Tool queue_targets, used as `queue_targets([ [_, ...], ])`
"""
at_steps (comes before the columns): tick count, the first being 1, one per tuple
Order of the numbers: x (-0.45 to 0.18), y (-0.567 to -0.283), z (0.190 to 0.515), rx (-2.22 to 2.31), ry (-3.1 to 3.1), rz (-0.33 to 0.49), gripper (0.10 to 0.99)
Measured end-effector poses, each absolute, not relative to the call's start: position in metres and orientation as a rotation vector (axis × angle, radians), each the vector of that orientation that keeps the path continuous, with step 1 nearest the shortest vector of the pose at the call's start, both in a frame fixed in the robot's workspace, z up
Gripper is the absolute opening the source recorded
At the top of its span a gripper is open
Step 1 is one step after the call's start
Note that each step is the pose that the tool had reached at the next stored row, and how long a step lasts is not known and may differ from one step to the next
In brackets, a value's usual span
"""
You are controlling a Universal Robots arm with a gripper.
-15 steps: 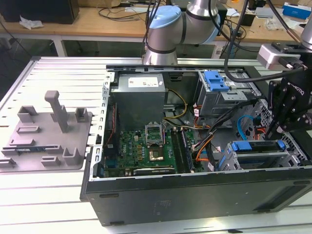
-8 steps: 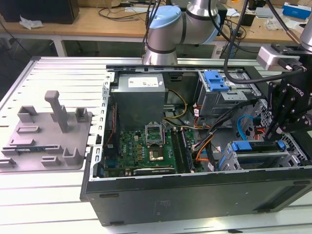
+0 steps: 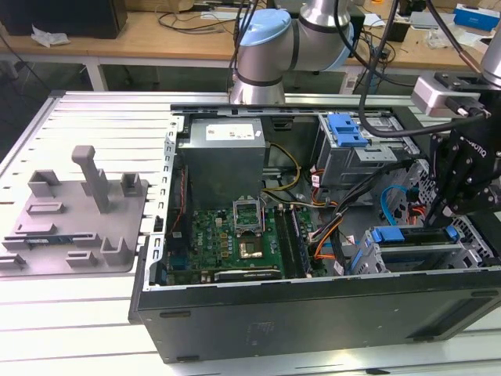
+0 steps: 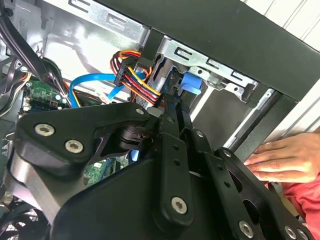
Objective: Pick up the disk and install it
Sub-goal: 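Insert the first disk wire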
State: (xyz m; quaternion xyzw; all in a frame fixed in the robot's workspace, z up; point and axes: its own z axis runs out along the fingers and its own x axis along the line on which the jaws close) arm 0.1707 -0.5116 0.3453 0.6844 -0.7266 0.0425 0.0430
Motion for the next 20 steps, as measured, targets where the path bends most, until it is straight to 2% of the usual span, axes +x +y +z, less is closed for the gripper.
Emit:
queue_targets([
  [7, 0.171, -0.514, 0.333, 2.093, -2.222, 0.129, 0.176],
  [8, 0.171, -0.514, 0.337, 2.093, -2.222, 0.129, 0.294],
  [9, 0.171, -0.513, 0.340, 2.093, -2.222, 0.130, 0.365],
  [13, 0.171, -0.509, 0.351, 2.091, -2.220, 0.135, 0.365],
  [20, 0.171, -0.509, 0.351, 2.091, -2.220, 0.134, 0.365],
])
